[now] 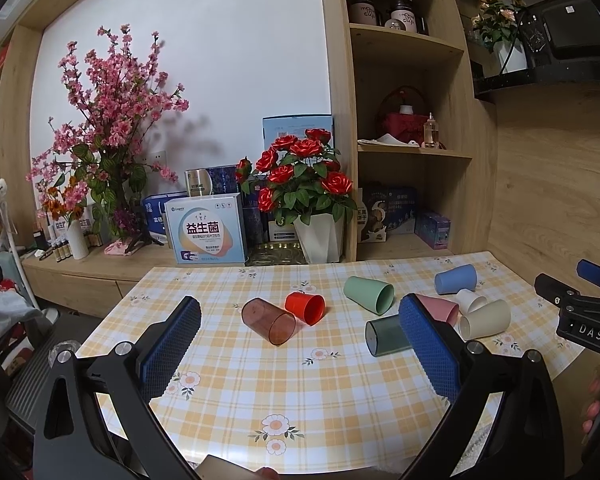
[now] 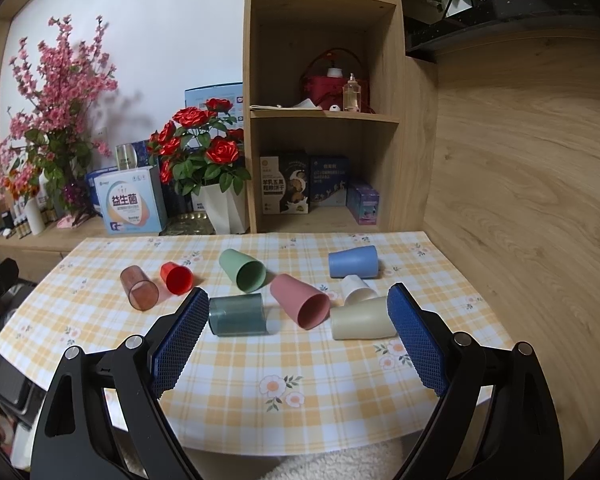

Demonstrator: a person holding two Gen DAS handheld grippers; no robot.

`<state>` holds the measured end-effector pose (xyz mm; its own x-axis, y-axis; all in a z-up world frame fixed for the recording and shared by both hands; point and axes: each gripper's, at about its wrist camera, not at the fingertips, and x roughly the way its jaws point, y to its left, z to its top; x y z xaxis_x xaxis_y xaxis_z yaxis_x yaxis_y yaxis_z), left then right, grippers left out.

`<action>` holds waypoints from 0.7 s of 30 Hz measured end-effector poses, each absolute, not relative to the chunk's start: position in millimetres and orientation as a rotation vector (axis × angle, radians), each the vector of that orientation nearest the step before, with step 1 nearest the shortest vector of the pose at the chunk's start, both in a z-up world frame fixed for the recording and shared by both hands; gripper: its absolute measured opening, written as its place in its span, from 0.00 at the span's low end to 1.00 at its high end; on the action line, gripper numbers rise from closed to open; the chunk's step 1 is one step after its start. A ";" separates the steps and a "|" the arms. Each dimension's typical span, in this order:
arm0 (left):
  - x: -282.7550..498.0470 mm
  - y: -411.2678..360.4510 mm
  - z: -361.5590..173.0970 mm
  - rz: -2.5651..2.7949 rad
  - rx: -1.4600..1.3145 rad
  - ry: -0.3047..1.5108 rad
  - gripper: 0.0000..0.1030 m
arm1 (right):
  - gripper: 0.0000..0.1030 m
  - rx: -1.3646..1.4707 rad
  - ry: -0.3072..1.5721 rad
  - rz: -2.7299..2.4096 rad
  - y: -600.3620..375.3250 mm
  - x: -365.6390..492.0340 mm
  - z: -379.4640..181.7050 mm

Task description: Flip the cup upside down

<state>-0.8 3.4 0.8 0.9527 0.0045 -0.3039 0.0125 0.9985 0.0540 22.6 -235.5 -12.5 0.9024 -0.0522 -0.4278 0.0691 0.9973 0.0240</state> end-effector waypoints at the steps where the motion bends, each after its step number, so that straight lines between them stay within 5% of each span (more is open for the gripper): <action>1: -0.9 3.8 1.5 -0.005 0.055 0.310 0.94 | 0.85 0.039 0.443 -0.063 -235.6 22.9 -12.5; 21: 0.5 1.7 -2.4 -0.005 0.057 0.315 0.94 | 0.85 0.039 0.443 -0.063 -235.0 21.8 -13.1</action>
<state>0.5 1.7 -2.4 0.9507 0.0038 -0.3102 0.0140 0.9984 0.0552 21.8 -235.0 -13.1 0.9017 -0.0522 -0.4291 0.0693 0.9973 0.0244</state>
